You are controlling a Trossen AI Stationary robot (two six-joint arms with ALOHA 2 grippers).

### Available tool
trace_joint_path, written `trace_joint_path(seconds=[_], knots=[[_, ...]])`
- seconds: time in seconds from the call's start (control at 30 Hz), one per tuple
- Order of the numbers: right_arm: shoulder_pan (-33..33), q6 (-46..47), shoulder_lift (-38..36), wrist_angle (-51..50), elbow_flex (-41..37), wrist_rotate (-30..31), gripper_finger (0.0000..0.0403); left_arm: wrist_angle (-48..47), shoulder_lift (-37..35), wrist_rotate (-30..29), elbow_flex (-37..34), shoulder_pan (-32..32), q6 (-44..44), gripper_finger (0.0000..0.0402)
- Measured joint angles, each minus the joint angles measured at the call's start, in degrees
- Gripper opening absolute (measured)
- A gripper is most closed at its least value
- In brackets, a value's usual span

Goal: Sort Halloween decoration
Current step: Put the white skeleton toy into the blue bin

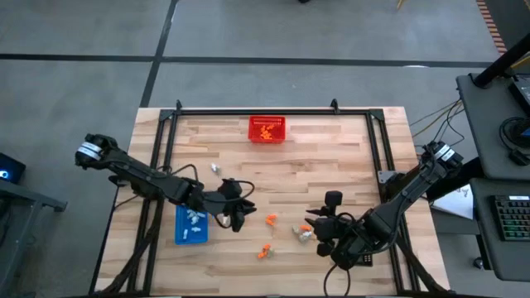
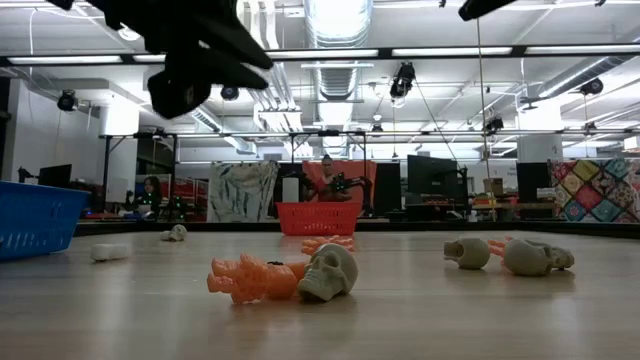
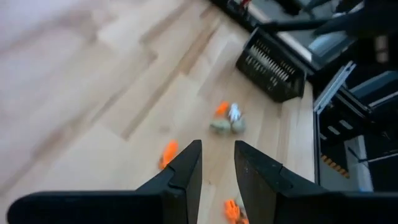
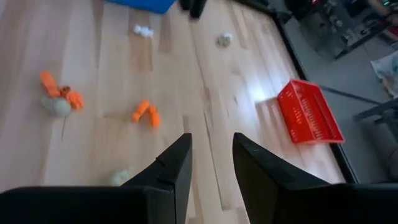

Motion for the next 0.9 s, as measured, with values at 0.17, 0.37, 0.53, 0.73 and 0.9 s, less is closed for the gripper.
trace_joint_path(seconds=[0.17, 0.37, 0.53, 0.73, 0.9], knots=[[-0.13, -0.24, 0.25, 2.33, -1.22, 1.89, 0.0103, -4.48, 3.8, 3.77, 1.36, 0.0, -7.8, 0.0077], [-0.59, -0.25, 0.27, 4.29, -2.9, 2.25, 0.01, -14.22, 9.2, 7.74, 6.27, -0.28, -12.25, 0.0077], [-0.9, -3.39, 0.27, 7.2, -4.02, 2.22, 0.01, -28.63, 14.07, 9.61, 13.68, -0.33, -15.3, 0.0077], [-1.79, -6.67, 0.27, 8.69, -4.03, 2.21, 0.0095, -47.53, 20.89, 10.65, 23.53, -0.68, -15.32, 0.0077], [-1.9, -6.14, 0.27, 8.7, -4.03, 2.18, 0.0095, -61.04, 26.18, 11.9, 29.13, -0.66, -17.77, 0.0077]])
